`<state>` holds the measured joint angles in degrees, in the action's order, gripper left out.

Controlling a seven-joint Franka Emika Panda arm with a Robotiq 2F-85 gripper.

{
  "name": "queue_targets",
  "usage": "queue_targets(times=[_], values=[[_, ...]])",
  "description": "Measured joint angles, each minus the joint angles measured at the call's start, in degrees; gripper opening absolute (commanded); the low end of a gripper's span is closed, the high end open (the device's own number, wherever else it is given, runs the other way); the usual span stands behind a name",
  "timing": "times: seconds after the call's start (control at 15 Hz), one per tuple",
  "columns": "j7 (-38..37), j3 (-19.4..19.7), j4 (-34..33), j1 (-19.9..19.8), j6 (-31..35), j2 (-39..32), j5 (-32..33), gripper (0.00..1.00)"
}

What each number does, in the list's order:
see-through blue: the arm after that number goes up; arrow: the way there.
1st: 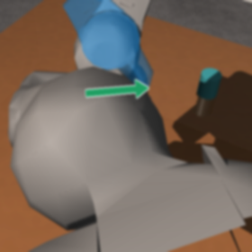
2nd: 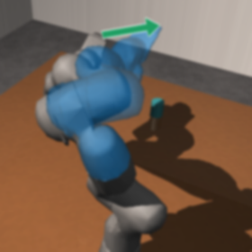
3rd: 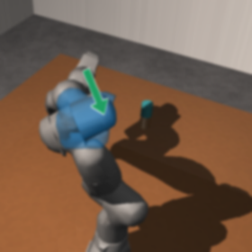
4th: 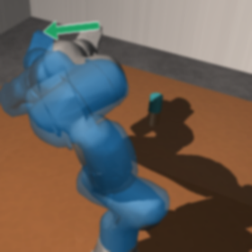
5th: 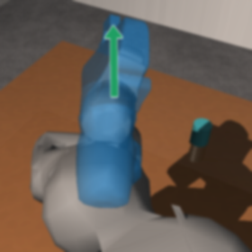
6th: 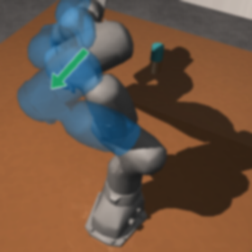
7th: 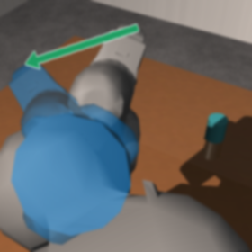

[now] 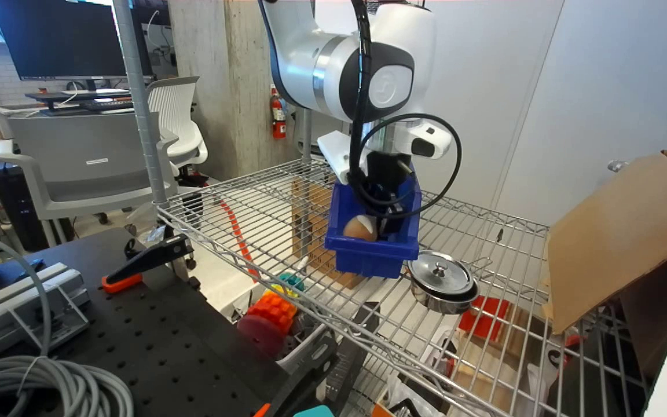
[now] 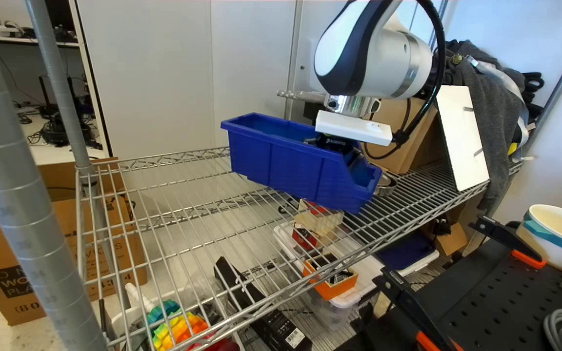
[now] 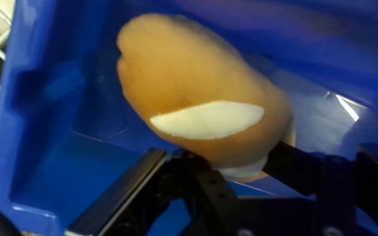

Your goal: Remove the toy bread from the tray and put it on the shelf

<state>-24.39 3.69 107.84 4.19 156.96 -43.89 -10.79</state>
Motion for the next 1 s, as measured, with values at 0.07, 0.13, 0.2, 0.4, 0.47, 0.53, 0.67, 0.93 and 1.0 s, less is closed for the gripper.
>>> queue_targets(times=[0.07, 0.13, 0.2, 0.4, 0.47, 0.53, 0.67, 0.93, 1.0], values=[[-0.33, 0.26, -0.31, 0.25, 0.00, 0.00, 0.01, 0.07], [-0.57, 0.54, -0.57, 0.55, 0.00, 0.02, 0.03, 0.01], [-0.69, 0.73, -0.79, 0.81, 0.00, 0.07, 0.04, 0.00], [-0.52, 0.79, -0.75, 1.49, 0.00, 1.19, 0.22, 0.01], [-0.19, 0.78, -0.40, 1.86, 0.01, 2.12, 0.27, 0.00], [0.29, 0.75, 0.25, 2.30, 0.07, 3.44, 0.34, 0.00], [1.51, 0.54, 2.32, 3.20, 0.55, 7.05, 0.48, 0.00], [2.72, 0.48, 7.66, 5.28, 4.22, 15.83, 2.72, 0.00], [2.84, 0.40, 9.09, 5.76, 5.26, 17.95, 3.53, 0.00]])
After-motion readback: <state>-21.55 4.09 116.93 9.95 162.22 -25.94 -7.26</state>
